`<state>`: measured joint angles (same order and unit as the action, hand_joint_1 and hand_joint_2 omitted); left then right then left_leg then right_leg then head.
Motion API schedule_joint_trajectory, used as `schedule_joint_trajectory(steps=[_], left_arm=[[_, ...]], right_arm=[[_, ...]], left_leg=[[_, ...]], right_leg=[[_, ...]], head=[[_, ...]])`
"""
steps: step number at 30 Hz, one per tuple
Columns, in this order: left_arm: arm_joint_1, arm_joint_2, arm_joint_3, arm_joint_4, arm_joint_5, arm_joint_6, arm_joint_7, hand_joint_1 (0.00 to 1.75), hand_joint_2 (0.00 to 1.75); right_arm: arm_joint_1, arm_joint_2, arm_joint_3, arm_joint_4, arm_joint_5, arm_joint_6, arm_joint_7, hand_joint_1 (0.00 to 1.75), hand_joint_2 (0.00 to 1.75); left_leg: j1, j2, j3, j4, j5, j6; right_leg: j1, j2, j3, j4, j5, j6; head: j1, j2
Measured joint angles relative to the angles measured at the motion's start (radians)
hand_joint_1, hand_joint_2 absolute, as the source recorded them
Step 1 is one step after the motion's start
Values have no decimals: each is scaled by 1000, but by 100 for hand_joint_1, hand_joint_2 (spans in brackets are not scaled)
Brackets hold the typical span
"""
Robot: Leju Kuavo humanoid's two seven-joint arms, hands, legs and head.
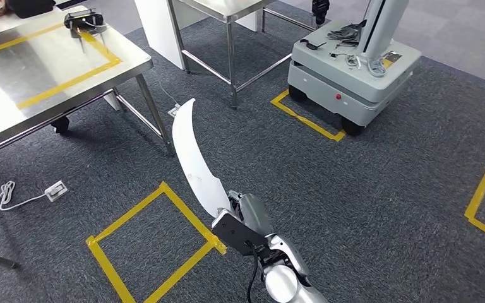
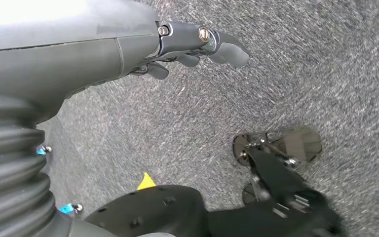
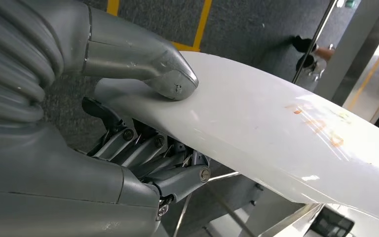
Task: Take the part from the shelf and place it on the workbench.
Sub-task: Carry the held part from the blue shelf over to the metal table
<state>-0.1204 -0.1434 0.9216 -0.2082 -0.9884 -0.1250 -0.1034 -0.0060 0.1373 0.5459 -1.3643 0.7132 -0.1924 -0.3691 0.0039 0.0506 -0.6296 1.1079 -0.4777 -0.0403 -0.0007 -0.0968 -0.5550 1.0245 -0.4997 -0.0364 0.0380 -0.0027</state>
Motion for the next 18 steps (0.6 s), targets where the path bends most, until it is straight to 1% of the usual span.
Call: schedule_joint_trajectory(steps=[1, 2, 3, 4, 5, 6, 7, 8, 9, 10, 11, 12, 13, 14, 15, 16, 17, 18], left_arm=[[-2, 0, 0, 0, 0, 0, -1, 0, 175], [-3, 0, 0, 0, 0, 0, -2, 0, 175], [-3, 0, 0, 0, 0, 0, -2, 0, 175], [-2, 0, 0, 0, 0, 0, -2, 0, 175], [-1, -1, 0, 0, 0, 0, -2, 0, 175], [-1, 0, 0, 0, 0, 0, -2, 0, 175], [-3, 0, 0, 0, 0, 0, -2, 0, 175], [-4, -1, 0, 0, 0, 0, -1, 0, 175], [-6, -1, 0, 0, 0, 0, -1, 0, 175], [-7, -2, 0, 0, 0, 0, -1, 0, 175], [-6, -3, 0, 0, 0, 0, -1, 0, 175], [-4, -3, 0, 0, 0, 0, 0, 0, 175], [-2, -3, 0, 0, -1, 0, 1, 0, 175], [-1, -3, 0, 1, -1, 0, 2, 0, 175], [0, -3, 0, 1, -2, 0, 3, 0, 175], [-1, -3, 0, 1, -3, 0, 4, 0, 175], [-1, -3, 0, 1, -4, 0, 4, 0, 175], [0, -3, 0, 1, -4, 0, 4, 0, 175]], right_arm=[[0, 0, 0, 0, 0, 2, 1, 162, 175], [0, 0, 0, 0, 1, 3, 1, 162, 175], [0, 0, 0, 0, 1, 3, 2, 162, 175], [-1, 0, 0, 0, 1, 4, 3, 162, 175], [-1, 1, 0, -1, 1, 4, 3, 162, 175], [-2, 1, 0, -2, 1, 4, 3, 162, 175], [-3, 1, 0, -3, 1, 4, 3, 162, 175], [-3, 0, 0, -4, 2, 4, 3, 162, 175], [-3, -1, 0, -4, 2, 4, 3, 162, 175], [-2, -3, 0, -4, 2, 4, 3, 162, 175], [-1, -4, 0, -4, 2, 4, 4, 162, 175], [-1, -6, 0, -4, 2, 4, 4, 162, 175], [-1, -6, 0, -4, 2, 4, 4, 162, 175], [-1, -7, 0, -4, 2, 4, 4, 162, 175], [-2, -7, 0, -4, 1, 5, 4, 162, 175], [-2, -7, 0, -4, 1, 5, 4, 162, 175], [-3, -7, 0, -4, 0, 6, 5, 162, 175], [-3, -7, 0, -4, 0, 6, 5, 162, 175]], left_leg=[[-3, 20, 28, -51, 14, 8], [-6, 32, 40, -75, 17, 17], [-9, 27, 40, -79, 15, 25], [-8, 13, 38, -81, 18, 32], [-6, 0, 38, -83, 20, 37], [-4, -13, 38, -86, 23, 43], [0, -26, 38, -88, 27, 49], [2, -39, 37, -89, 29, 53], [3, -53, 35, -89, 30, 56], [3, -68, 33, -88, 31, 57], [3, -83, 31, -86, 31, 58], [3, -99, 30, -84, 31, 57], [3, -115, 29, -82, 32, 56], [4, -130, 28, -79, 32, 55], [4, -144, 28, -77, 33, 51], [4, -157, 25, -76, 34, 46], [4, -167, 22, -76, 36, 39], [5, -176, 19, -78, 39, 32]], right_leg=[[3, -10, 2, 2, -4, 5], [6, -20, 3, 4, -6, 9], [8, -29, 5, 4, -7, 14], [8, -39, 7, 3, -8, 18], [6, -33, 8, 6, -12, 25], [4, -10, 4, 19, -23, 32], [0, 21, -9, 51, -43, 39], [-4, 57, -33, 101, -70, 45], [-6, 79, -65, 166, -100, 48], [-6, 87, -97, 228, -123, 50], [-7, 89, -120, 269, -131, 51], [-8, 91, -126, 275, -120, 50], [-9, 94, -113, 240, -91, 48], [-10, 105, -83, 175, -52, 46], [-12, 127, -52, 107, -25, 44], [-13, 147, -27, 52, -6, 42], [-12, 161, -14, 21, 1, 40], [-10, 166, -12, 12, -1, 38]], head=[[1, 0], [2, 0], [4, 0], [5, 0], [5, 0], [6, 0], [7, 0], [8, 0], [9, 0], [9, 0], [9, 0], [9, 0], [9, 0], [9, 0], [9, 0], [9, 0], [10, 0], [10, 0]])
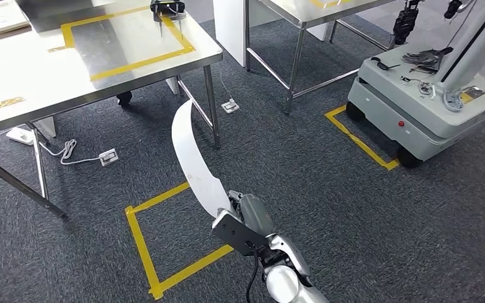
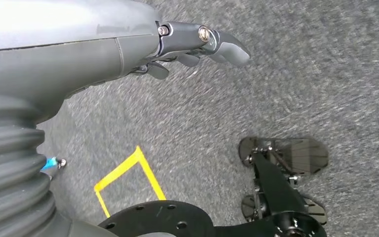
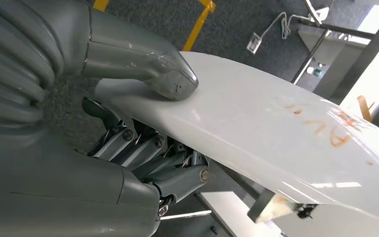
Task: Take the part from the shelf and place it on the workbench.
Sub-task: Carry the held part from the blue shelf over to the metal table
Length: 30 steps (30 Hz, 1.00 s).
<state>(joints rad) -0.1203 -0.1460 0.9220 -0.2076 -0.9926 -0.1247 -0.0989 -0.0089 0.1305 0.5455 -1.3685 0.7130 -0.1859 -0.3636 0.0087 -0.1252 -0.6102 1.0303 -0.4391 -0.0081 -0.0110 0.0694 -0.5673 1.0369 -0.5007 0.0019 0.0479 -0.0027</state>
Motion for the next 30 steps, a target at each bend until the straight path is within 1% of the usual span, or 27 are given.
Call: schedule_joint_trajectory(steps=[2, 3, 4, 5, 6, 7, 8, 9, 10, 11, 12, 14, 15, 16, 18, 19, 20, 21, 22, 23, 24, 25, 26, 27, 28, 29, 30], left_arm=[[5, 2, 0, 0, 0, 0, 0, 0, 175], [8, 3, 0, 0, 0, 0, 0, 0, 175], [10, 4, 0, 0, -1, 0, -1, 0, 175], [9, 5, 0, 0, -1, 0, -2, 0, 175], [8, 4, 0, 0, -1, 0, -3, 0, 175], [6, 4, 0, 0, -1, 0, -5, 0, 175], [6, 4, 0, 0, -1, 0, -5, 0, 175], [6, 4, 0, 0, -1, 0, -6, 0, 175], [7, 5, 0, 0, -1, 0, -6, 0, 175], [8, 5, 0, 0, -1, 0, -6, 0, 175], [8, 6, 0, 0, -1, 0, -6, 0, 175], [6, 7, 0, 0, -2, 0, -6, 0, 175], [5, 7, 0, 0, -2, 0, -6, 0, 175], [5, 6, 0, 0, -2, 0, -6, 0, 175], [8, 6, 0, 0, -2, 0, -5, 0, 175], [9, 6, 0, 0, -2, 0, -5, 0, 175], [9, 6, 0, 0, -2, 0, -5, 0, 175], [7, 6, 0, -1, -2, 0, -5, 0, 175], [5, 5, 0, -1, -3, 0, -6, 0, 175], [3, 5, 0, -1, -4, 0, -6, 0, 175], [2, 4, 0, -1, -5, 0, -6, 0, 175], [2, 3, 0, -1, -6, 0, -5, 0, 175], [3, 3, 0, -1, -6, 0, -4, 0, 175], [4, 3, 0, -1, -6, 0, -4, 0, 175], [4, 3, 0, -1, -6, 0, -3, 0, 175], [4, 2, 0, -1, -6, 0, -3, 0, 175], [4, 2, 0, -1, -6, 0, -4, 0, 175]], right_arm=[[0, 0, 0, -1, -1, 0, 1, 162, 175], [0, 1, 0, -2, -2, 0, 2, 162, 175], [0, 1, 0, -3, -3, 0, 2, 162, 175], [0, 1, 0, -4, -3, 0, 3, 162, 175], [1, 1, 0, -4, -3, 0, 4, 162, 175], [3, 1, 0, -4, -4, 0, 4, 162, 175], [5, 1, 0, -4, -4, 0, 5, 162, 175], [7, 0, -1, -4, -4, 0, 5, 162, 175], [8, 1, -1, -4, -5, 0, 6, 162, 175], [8, 1, -1, -5, -5, 0, 7, 162, 175], [8, 1, -1, -6, -5, 0, 9, 162, 175], [8, 1, -1, -9, -4, 0, 14, 162, 175], [7, 1, -1, -11, -4, 0, 16, 162, 175], [7, 1, -1, -12, -3, 1, 17, 162, 175], [6, 2, -1, -15, -2, 2, 20, 162, 175], [5, 2, -1, -16, -2, 3, 21, 162, 175], [5, 2, -1, -18, -1, 3, 21, 162, 175], [5, 1, -1, -20, -1, 3, 21, 162, 175], [6, 1, -1, -21, -1, 4, 21, 162, 175], [7, 0, -1, -21, -1, 4, 21, 162, 175], [9, -1, -1, -21, -1, 5, 22, 162, 175], [10, -2, -1, -21, -2, 5, 22, 162, 175], [11, -3, -1, -21, -2, 6, 22, 162, 175], [11, -3, -1, -21, -4, 7, 21, 162, 175], [10, -3, -1, -21, -7, 10, 20, 162, 175], [10, -3, -1, -21, -10, 14, 20, 162, 175], [9, -3, -1, -21, -13, 17, 18, 162, 175]], left_leg=[[2, -15, -7, -6, 6, -14], [1, -5, -11, -3, 3, -20], [0, 19, -21, 14, -10, -24], [-1, 51, -39, 53, -36, -28], [-2, 85, -65, 111, -72, -31], [-1, 105, -95, 181, -109, -34], [0, 114, -121, 244, -136, -37], [1, 118, -134, 279, -146, -39], [2, 121, -128, 278, -137, -41], [3, 127, -100, 234, -111, -41], [3, 139, -60, 164, -78, -40], [-1, 173, 11, 41, -38, -28], [-3, 181, 25, 12, -33, -20], [-6, 181, 28, 6, -36, -11], [-5, 161, 24, 3, -32, 1], [-3, 151, 23, 0, -30, 7], [0, 141, 23, -2, -27, 13], [2, 130, 24, -4, -25, 18], [3, 118, 22, -4, -23, 22], [3, 105, 20, -3, -22, 24], [3, 92, 19, -3, -22, 26], [2, 80, 19, -2, -21, 26], [2, 70, 20, -1, -21, 27], [2, 61, 21, 0, -21, 26], [2, 53, 22, 1, -22, 26], [1, 46, 22, 1, -22, 23], [0, 41, 21, 1, -22, 18]], right_leg=[[2, -19, 2, -6, 7, -11], [1, -30, 5, -11, 10, -18], [-1, -43, 8, -16, 14, -26], [-2, -56, 9, -20, 16, -32], [-1, -70, 9, -21, 15, -36], [1, -85, 9, -21, 14, -39], [2, -100, 9, -21, 13, -40], [3, -115, 9, -20, 12, -40], [3, -129, 9, -20, 11, -39], [3, -142, 10, -19, 10, -37], [2, -154, 12, -17, 7, -35], [7, -175, 15, -11, 0, -25], [9, -182, 16, -9, -3, -20], [12, -190, 17, -8, -4, -15], [11, -200, 21, -10, -5, -4], [8, -187, 19, -5, -12, 3], [5, -162, 11, 16, -27, 9], [2, -131, -9, 58, -52, 15], [1, -101, -39, 121, -84, 18], [0, -86, -74, 193, -113, 19], [1, -79, -106, 253, -129, 20], [1, -76, -125, 283, -127, 18], [2, -75, -125, 272, -106, 16], [2, -73, -105, 221, -69, 12], [2, -68, -74, 145, -29, 7], [2, -61, -45, 75, -1, 3], [4, -55, -24, 24, 16, 0]], head=[[1, 0], [0, 0], [-3, 0], [-5, 0], [-7, 0], [-9, 0], [-9, 0], [-9, 0], [-9, 0], [-9, 0], [-9, 0], [-9, 0], [-8, 0], [-8, 0], [-7, 0], [-7, 0], [-6, 0], [-5, 0], [-4, 0], [-3, 0], [-3, 0], [-3, 0], [-3, 0], [-3, 0], [-3, 0], [-3, 0], [-3, 0]])
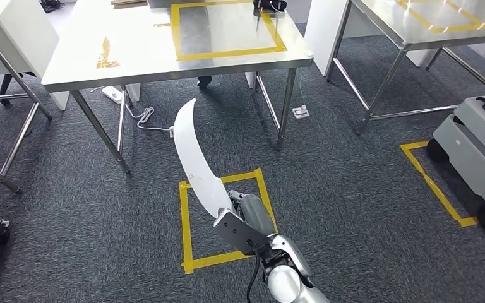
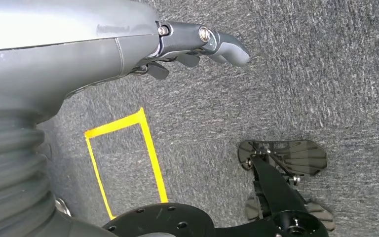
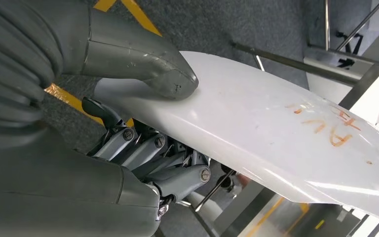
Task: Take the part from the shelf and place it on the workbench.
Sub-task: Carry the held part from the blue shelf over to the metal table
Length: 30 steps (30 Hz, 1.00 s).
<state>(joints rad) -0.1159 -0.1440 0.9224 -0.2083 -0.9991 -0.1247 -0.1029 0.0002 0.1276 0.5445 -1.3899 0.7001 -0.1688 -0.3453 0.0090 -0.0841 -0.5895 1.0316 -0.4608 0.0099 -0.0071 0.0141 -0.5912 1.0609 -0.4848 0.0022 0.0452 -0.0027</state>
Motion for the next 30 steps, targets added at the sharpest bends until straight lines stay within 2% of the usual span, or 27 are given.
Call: schedule_joint_trajectory(steps=[1, 4, 6, 8, 9, 10, 11, 12, 14, 15, 16, 17, 19, 21, 22, 25, 28, 30], left_arm=[[1, 0, 0, 0, 0, 0, -1, 0, 175], [5, 0, 0, 0, 3, 0, -2, 0, 175], [6, 1, 1, 0, 7, 0, -2, 0, 175], [5, 2, 1, 0, 9, 0, -3, 0, 175], [6, 2, 1, 0, 10, 0, -3, 0, 175], [7, 2, 1, 0, 10, 0, -4, 0, 175], [8, 2, 1, 0, 10, 0, -4, 0, 175], [9, 2, 1, 0, 10, 0, -4, 0, 175], [10, 4, 2, 0, 10, 0, -4, 0, 175], [9, 5, 2, 0, 10, 0, -4, 0, 175], [9, 5, 2, 0, 10, 0, -4, 0, 175], [9, 4, 2, 0, 10, 0, -4, 0, 175], [10, 2, 2, 1, 10, 0, -4, 0, 175], [11, 1, 3, 1, 10, 0, -3, 0, 175], [11, 2, 3, 1, 10, 0, -3, 0, 175], [10, 2, 3, 1, 9, 0, -2, 0, 175], [10, 2, 3, 2, 7, 0, -2, 0, 175], [10, 2, 3, 2, 7, 0, -2, 0, 175]], right_arm=[[0, 0, 0, 0, -3, 3, -1, 162, 175], [0, 2, 0, 0, -7, 9, -3, 162, 175], [-1, 5, 0, 0, -7, 12, -5, 162, 175], [-1, 6, 0, 1, -7, 15, -7, 162, 175], [0, 6, 0, 3, -7, 16, -9, 162, 175], [0, 6, 0, 5, -7, 18, -10, 162, 175], [0, 6, 0, 7, -8, 18, -11, 162, 175], [0, 6, 0, 8, -8, 18, -11, 162, 175], [-1, 7, 0, 9, -8, 18, -13, 162, 175], [-1, 7, -1, 9, -8, 18, -13, 162, 175], [-1, 7, -1, 9, -8, 18, -14, 162, 175], [-2, 7, -1, 9, -9, 18, -15, 162, 175], [-1, 7, -1, 10, -10, 18, -15, 162, 175], [-2, 7, -1, 11, -11, 18, -15, 162, 175], [-3, 7, -1, 12, -13, 18, -16, 162, 175], [-5, 7, -1, 19, -19, 18, -17, 162, 175], [-7, 7, -1, 23, -20, 18, -17, 162, 175], [-7, 7, -1, 24, -21, 18, -17, 162, 175]], left_leg=[[0, -3, -2, 0, 1, -6], [1, -2, -6, -6, 2, -27], [0, 29, -21, 26, -22, -37], [1, 65, -69, 133, -86, -46], [2, 72, -99, 200, -118, -50], [3, 74, -120, 251, -136, -52], [3, 75, -127, 271, -136, -54], [4, 76, -114, 251, -117, -54], [4, 83, -44, 122, -57, -51], [2, 87, -10, 59, -36, -47], [1, 89, 12, 17, -25, -40], [0, 89, 21, -2, -23, -34], [0, 85, 21, -3, -19, -27], [-1, 84, 20, -3, -18, -26], [-2, 84, 20, -3, -18, -24], [-4, 84, 19, -3, -18, -18], [-5, 84, 17, -2, -18, -14], [-6, 84, 17, -2, -18, -12]], right_leg=[[2, 5, 9, -26, 4, -2], [4, 3, 11, -35, 9, -14], [-1, -5, 17, -45, 15, -27], [-1, -17, 19, -48, 17, -35], [0, -23, 19, -48, 16, -37], [0, -28, 18, -48, 16, -37], [0, -32, 18, -47, 16, -37], [0, -36, 18, -46, 16, -37], [0, -42, 18, -41, 13, -33], [2, -43, 17, -37, 11, -28], [4, -45, 15, -33, 9, -24], [6, -45, 13, -29, 8, -20], [10, -45, 10, -28, 9, -31], [11, -44, 11, -30, 11, -45], [11, -44, 12, -32, 13, -45], [10, -44, 14, -39, 18, -34], [8, -44, 14, -42, 20, -16], [6, -44, 14, -43, 20, -7]], head=[[0, 0], [0, 0], [-2, 0], [-5, 0], [-6, 0], [-6, 0], [-6, 0], [-6, 0], [-6, 0], [-6, 0], [-5, 0], [-5, 0], [-4, 0], [-4, 0], [-4, 0], [-4, 0], [-4, 0], [-4, 0]])
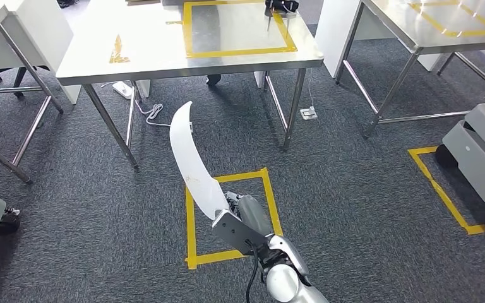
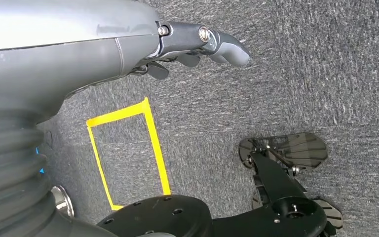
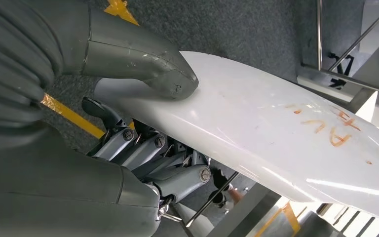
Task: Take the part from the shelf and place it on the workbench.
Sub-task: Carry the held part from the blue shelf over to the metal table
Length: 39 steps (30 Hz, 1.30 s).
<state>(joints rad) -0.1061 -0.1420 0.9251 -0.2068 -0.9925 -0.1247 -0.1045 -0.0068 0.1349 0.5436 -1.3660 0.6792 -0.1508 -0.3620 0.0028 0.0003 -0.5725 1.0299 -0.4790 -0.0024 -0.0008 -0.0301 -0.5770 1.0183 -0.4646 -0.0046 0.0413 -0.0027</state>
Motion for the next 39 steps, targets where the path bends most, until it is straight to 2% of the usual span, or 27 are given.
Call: schedule_joint_trajectory(steps=[4, 30, 34, 37, 39], left_arm=[[0, 0, 0, 0, 0, 0, 0, 0, 175], [0, 1, 0, 0, -16, 0, 3, 0, 175], [0, 1, 0, 0, -17, 0, 3, 0, 175], [0, 3, 0, 0, -17, 0, 3, 0, 175], [1, 2, 0, 0, -16, 0, 1, 0, 175]], right_arm=[[0, 1, 0, 2, -4, 0, 0, 162, 175], [-4, 1, 0, 28, -25, -18, 2, 162, 175], [-6, 1, -4, 28, -67, -2, -4, 162, 175], [-5, 2, -11, 28, -92, 10, -14, 162, 175], [-4, 5, -12, 28, -95, 12, -19, 162, 175]], left_leg=[[0, 0, 0, 0, 1, 0], [4, 0, -1, -1, 3, -4], [4, 0, -1, -1, 3, -4], [-1, 0, -5, -2, 2, 6], [4, 3, 5, -22, 12, 17]], right_leg=[[0, 0, -1, 0, 0, 3], [2, 0, -4, 4, 0, 1], [2, 0, -4, 3, 0, 1], [-2, -1, -1, -4, 4, 10], [-1, 2, -1, -5, 1, 18]], head=[[0, 0], [0, 0], [0, 0], [0, 0], [0, 0]])
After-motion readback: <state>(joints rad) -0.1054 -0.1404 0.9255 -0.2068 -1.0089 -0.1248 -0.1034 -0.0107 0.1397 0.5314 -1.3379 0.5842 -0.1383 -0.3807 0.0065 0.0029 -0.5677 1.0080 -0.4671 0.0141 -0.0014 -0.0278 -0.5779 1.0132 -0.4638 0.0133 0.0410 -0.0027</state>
